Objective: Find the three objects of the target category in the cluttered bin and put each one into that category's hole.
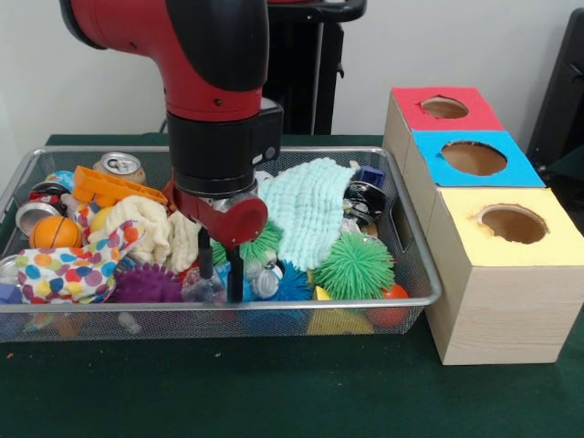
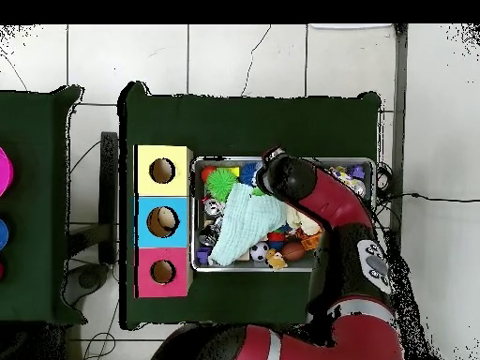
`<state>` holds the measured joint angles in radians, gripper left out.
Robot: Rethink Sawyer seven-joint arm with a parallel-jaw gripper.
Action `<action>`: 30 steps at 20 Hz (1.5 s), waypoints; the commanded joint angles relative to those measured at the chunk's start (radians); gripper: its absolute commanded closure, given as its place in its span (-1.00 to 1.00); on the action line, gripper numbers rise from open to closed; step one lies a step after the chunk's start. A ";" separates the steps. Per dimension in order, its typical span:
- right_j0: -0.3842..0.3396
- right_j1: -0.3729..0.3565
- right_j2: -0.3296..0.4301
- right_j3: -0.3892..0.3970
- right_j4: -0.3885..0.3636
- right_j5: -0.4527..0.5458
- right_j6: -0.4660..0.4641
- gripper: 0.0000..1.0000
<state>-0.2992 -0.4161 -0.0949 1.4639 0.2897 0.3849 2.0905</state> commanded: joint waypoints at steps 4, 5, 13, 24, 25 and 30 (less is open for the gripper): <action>0.004 -0.038 0.042 0.098 -0.004 0.119 0.113 -1.00; 0.010 -0.048 0.033 0.103 -0.005 0.128 0.118 -1.00; 0.013 -0.066 0.023 0.121 -0.006 0.129 0.119 -1.00; -0.019 0.005 0.043 0.083 -0.023 0.096 0.078 -1.00; -0.023 0.012 0.047 0.080 -0.026 0.095 0.071 -1.00; -0.026 0.043 0.049 0.052 -0.035 0.100 0.056 -1.00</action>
<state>-0.2972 -0.4611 -0.1044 1.5024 0.2893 0.3927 2.0905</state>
